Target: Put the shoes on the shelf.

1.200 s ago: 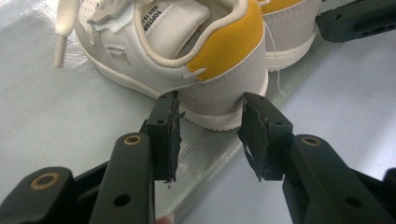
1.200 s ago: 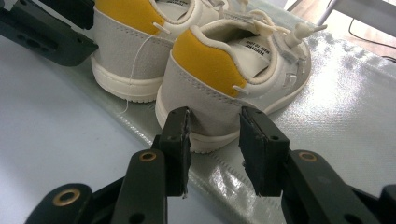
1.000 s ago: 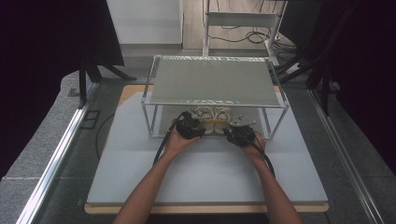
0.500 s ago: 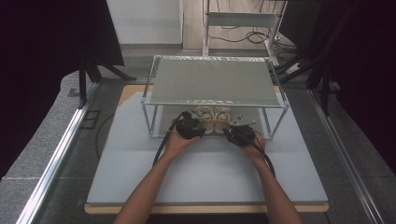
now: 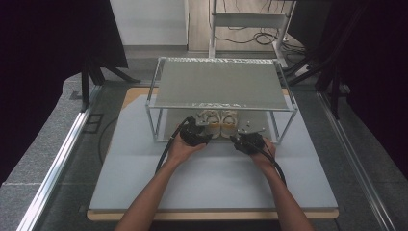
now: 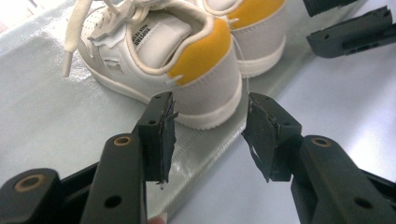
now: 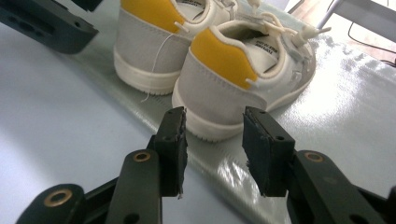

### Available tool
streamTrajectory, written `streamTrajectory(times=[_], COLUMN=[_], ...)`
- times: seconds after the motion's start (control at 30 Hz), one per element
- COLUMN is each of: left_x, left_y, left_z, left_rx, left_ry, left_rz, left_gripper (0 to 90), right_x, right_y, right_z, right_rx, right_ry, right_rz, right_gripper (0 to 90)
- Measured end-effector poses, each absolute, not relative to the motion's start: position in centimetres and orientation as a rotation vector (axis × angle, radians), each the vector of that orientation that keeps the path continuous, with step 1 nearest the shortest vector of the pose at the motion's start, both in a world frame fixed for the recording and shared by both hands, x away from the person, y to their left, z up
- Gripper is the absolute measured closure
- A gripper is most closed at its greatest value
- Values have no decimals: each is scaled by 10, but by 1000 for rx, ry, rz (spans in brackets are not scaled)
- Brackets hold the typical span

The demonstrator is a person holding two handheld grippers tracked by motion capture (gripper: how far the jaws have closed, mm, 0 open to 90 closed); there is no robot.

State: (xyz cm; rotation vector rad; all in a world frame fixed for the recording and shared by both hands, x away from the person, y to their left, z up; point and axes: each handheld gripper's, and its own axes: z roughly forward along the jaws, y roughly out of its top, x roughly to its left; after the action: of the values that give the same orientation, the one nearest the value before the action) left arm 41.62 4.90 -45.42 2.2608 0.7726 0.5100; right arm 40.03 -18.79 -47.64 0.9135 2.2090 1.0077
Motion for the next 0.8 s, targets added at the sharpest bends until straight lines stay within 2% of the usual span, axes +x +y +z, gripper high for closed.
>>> streamTrajectory(times=[0.13, 0.4, 0.8], left_x=[404, 383, 342], left_y=[53, 69, 85], left_z=[-450, -445, -446], left_rx=[2217, 2172, 2142], left_ry=[828, 827, 744], left_rz=[477, 437, 384], left_gripper=[522, 504, 450], right_x=[393, 372, 324], right_y=[-193, -199, -211], right_z=[-473, -468, -464], right_rx=[902, 855, 761], right_ry=[2197, 2225, 2257], right_rz=[1033, 1082, 1134], right_gripper=[590, 572, 565])
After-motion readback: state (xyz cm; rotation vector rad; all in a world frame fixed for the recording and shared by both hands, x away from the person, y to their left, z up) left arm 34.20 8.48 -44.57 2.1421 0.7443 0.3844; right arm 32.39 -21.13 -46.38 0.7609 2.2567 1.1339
